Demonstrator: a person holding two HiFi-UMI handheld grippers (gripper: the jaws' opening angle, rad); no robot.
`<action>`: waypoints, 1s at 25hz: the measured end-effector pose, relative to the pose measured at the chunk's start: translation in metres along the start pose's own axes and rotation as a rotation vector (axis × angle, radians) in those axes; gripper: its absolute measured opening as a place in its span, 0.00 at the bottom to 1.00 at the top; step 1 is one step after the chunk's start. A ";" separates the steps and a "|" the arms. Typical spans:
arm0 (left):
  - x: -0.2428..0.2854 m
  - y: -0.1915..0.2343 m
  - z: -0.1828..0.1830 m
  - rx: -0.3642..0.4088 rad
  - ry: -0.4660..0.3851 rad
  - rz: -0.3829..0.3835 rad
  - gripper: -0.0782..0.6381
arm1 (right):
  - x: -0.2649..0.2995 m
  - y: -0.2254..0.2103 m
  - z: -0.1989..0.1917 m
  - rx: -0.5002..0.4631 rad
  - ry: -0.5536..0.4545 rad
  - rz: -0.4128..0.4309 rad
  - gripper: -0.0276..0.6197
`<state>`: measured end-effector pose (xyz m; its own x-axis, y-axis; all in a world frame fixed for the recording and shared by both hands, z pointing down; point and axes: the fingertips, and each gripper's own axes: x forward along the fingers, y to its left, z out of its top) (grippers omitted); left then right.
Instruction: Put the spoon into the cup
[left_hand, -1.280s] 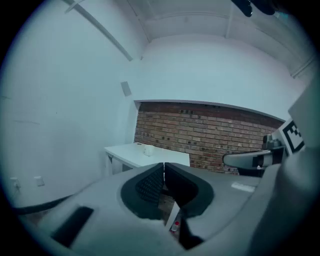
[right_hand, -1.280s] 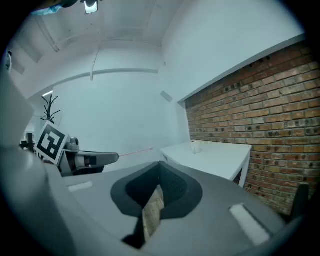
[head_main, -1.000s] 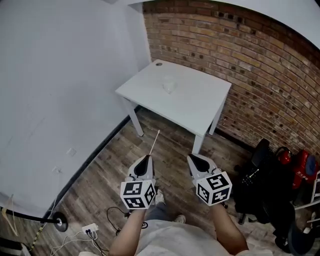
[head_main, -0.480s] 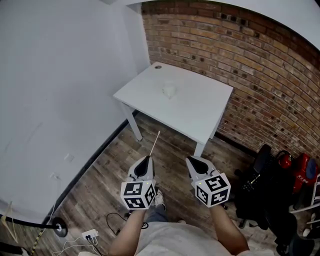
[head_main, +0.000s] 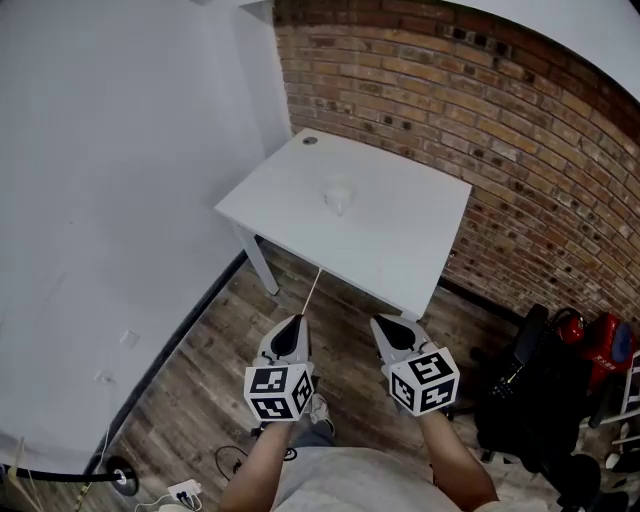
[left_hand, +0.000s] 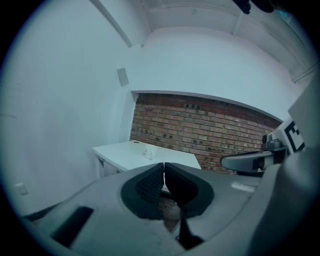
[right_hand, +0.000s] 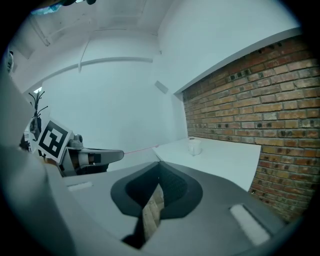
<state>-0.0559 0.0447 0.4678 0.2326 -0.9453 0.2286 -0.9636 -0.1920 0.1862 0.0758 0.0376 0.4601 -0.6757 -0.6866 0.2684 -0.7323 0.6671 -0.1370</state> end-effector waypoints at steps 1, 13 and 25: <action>0.008 0.006 0.002 0.000 0.001 -0.007 0.11 | 0.009 -0.003 0.002 0.000 0.003 -0.006 0.06; 0.087 0.062 0.036 -0.014 0.014 -0.104 0.11 | 0.099 -0.022 0.040 -0.006 0.029 -0.085 0.06; 0.124 0.100 0.051 -0.010 0.027 -0.167 0.11 | 0.151 -0.026 0.060 0.000 0.032 -0.143 0.06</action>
<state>-0.1300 -0.1051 0.4655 0.3925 -0.8931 0.2197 -0.9101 -0.3428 0.2328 -0.0121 -0.1012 0.4473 -0.5616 -0.7648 0.3158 -0.8207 0.5634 -0.0951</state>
